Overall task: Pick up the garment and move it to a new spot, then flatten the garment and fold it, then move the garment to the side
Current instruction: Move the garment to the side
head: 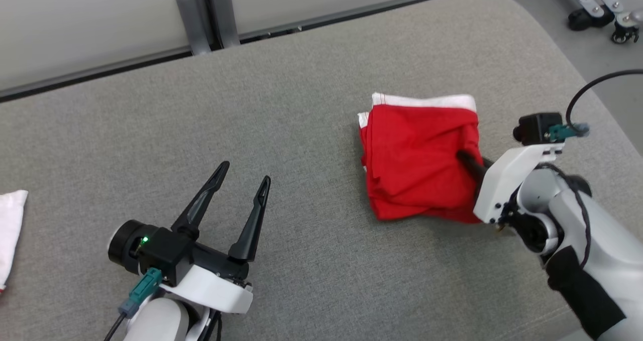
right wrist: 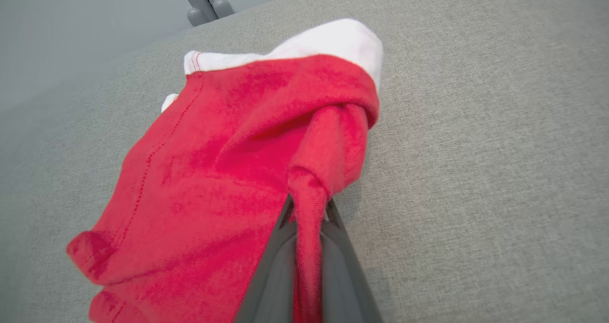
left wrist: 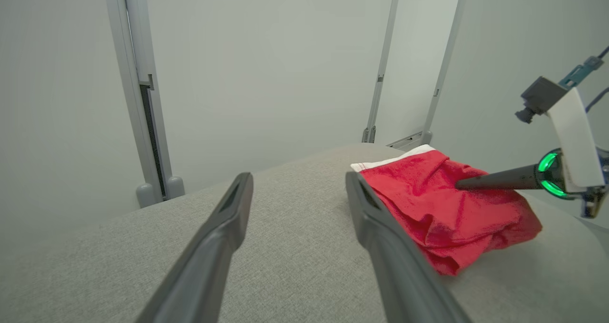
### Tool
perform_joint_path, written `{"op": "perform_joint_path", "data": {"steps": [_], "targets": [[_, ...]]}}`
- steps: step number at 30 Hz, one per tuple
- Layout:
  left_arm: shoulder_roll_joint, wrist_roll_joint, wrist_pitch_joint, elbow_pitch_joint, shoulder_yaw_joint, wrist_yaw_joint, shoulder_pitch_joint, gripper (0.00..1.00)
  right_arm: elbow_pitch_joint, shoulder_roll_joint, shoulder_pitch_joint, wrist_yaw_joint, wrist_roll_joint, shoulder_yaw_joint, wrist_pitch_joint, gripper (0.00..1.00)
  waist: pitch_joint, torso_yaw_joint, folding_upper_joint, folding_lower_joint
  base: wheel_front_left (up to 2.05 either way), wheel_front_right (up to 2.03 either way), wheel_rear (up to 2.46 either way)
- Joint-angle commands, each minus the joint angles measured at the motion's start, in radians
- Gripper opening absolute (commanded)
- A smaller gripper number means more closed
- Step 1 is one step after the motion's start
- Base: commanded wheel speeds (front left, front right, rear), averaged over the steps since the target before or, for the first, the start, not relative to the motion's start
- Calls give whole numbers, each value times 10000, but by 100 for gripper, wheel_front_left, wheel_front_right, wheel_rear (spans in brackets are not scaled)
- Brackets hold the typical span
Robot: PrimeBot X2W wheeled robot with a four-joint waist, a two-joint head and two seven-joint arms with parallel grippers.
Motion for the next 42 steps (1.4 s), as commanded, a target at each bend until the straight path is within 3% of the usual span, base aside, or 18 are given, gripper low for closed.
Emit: {"op": "perform_joint_path", "data": {"steps": [1,12,18,22,28,29,30,31,42], "targets": [[136,-49,-1,4,-28,-8,-209,100,-93,-202,-222,2,-126,86,-109,0,332,-31,-1,0,0,0,0],[878,-87,-3,-103,-370,-11,-947,100,-96,-1838,-2213,0,-355,527,-403,0,1920,455,-1,0,0,0,0],[1203,-124,-3,-266,-510,-10,-1408,100,752,-2949,-3474,0,-791,431,-144,0,2738,762,-1,0,0,0,0],[1257,-135,-1,-306,-520,-10,-1549,100,1251,-3442,-4031,0,-1342,493,-49,0,3020,852,-1,0,0,0,0],[1266,-157,0,-226,-563,-10,-1619,100,1948,-3688,-4559,0,-1982,472,-111,0,3115,919,-1,0,0,0,0],[1253,-154,0,-208,-582,-10,-1647,100,2116,-3688,-4635,0,-2109,429,-228,36,3117,944,-1,0,0,0,0],[1231,-165,0,-190,-609,-10,-1672,100,2296,-3656,-4677,0,-2273,447,-315,90,3095,979,-1,0,0,0,0],[1209,-178,0,-182,-613,-10,-1688,100,2429,-3616,-4717,0,-2399,448,-466,100,3065,1009,-1,0,0,0,0],[769,-338,-3,-57,-385,58,-1166,100,3320,-3308,-4935,0,-3595,380,-1985,100,1768,1264,-1,0,0,0,0]]}}
